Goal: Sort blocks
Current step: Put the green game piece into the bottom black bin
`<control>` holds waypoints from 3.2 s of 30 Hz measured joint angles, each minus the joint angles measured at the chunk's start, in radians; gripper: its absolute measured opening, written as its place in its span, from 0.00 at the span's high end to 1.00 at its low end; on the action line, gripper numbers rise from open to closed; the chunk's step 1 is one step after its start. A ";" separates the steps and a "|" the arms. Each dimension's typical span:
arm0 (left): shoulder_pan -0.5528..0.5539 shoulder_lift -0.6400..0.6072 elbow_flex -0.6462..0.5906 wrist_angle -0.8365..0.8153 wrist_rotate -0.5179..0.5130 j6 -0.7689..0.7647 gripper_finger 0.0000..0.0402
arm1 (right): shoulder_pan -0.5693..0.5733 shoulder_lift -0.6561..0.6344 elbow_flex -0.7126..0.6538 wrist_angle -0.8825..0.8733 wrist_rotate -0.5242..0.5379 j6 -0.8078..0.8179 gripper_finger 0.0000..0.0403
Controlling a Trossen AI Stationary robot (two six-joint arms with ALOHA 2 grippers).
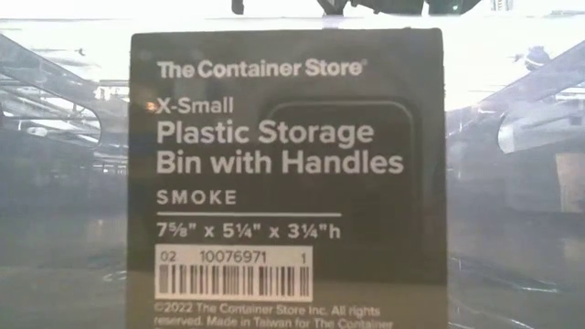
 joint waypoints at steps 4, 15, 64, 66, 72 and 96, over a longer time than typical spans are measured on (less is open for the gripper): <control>0.006 0.000 0.000 -0.004 0.000 0.003 0.86 | 0.018 0.020 0.000 0.004 0.017 0.004 0.36; 0.009 0.000 0.000 -0.018 0.002 0.002 0.86 | 0.036 0.024 0.001 0.103 0.047 -0.011 0.46; 0.013 -0.079 0.001 -0.520 -0.141 -0.059 0.41 | 0.112 -0.038 0.002 -0.112 -0.048 -0.059 0.83; 0.020 -0.112 0.000 -0.606 -0.169 -0.080 0.41 | 0.160 -0.038 0.002 -0.247 -0.083 -0.092 0.83; 0.035 -0.197 0.000 -0.737 -0.176 -0.156 0.40 | 0.305 0.015 0.000 -0.609 -0.052 -0.269 0.83; 0.026 -0.221 -0.023 -0.948 -0.114 -0.110 0.40 | 0.664 0.438 0.001 -0.174 0.342 0.114 0.83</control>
